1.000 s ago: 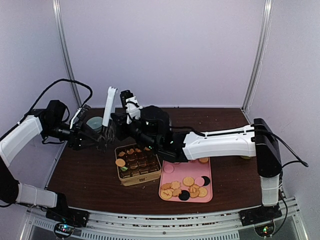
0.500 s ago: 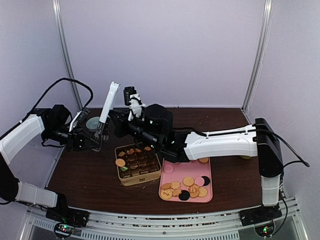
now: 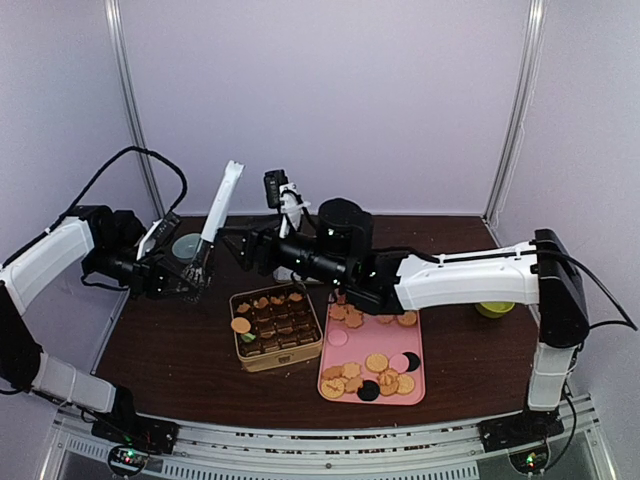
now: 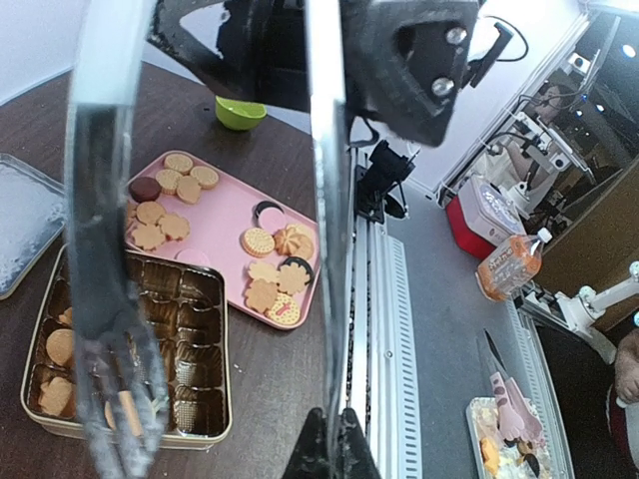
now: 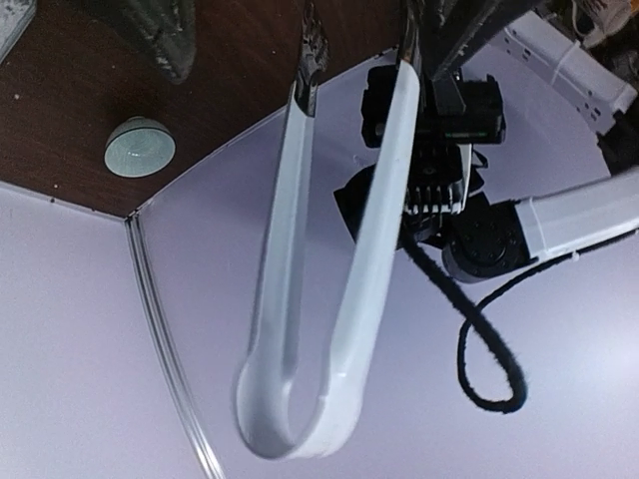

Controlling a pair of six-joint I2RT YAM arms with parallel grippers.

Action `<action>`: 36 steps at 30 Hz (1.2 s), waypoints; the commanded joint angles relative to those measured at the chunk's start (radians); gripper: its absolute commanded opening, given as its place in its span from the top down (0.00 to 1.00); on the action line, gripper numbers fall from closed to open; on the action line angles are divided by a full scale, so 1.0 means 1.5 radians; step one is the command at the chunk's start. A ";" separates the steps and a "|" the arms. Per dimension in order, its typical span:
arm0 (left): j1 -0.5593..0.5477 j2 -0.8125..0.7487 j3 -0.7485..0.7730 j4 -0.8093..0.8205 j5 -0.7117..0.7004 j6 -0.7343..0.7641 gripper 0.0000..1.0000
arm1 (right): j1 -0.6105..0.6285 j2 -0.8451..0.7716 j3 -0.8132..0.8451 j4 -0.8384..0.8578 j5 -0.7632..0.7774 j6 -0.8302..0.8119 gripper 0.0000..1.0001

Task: Pack the cookies
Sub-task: Pass from the right arm to the left, then pass from the left arm to the right

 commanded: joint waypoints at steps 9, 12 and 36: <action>-0.048 -0.010 0.009 0.020 -0.026 -0.010 1.00 | -0.108 -0.051 -0.027 0.011 -0.428 0.111 0.00; -0.063 -0.024 -0.003 0.073 -0.050 -0.056 1.00 | -0.113 -0.024 0.026 -0.052 -0.466 0.101 0.01; -0.096 -0.021 -0.006 0.109 -0.161 -0.075 1.00 | -0.093 0.029 0.059 -0.029 -0.454 0.162 0.60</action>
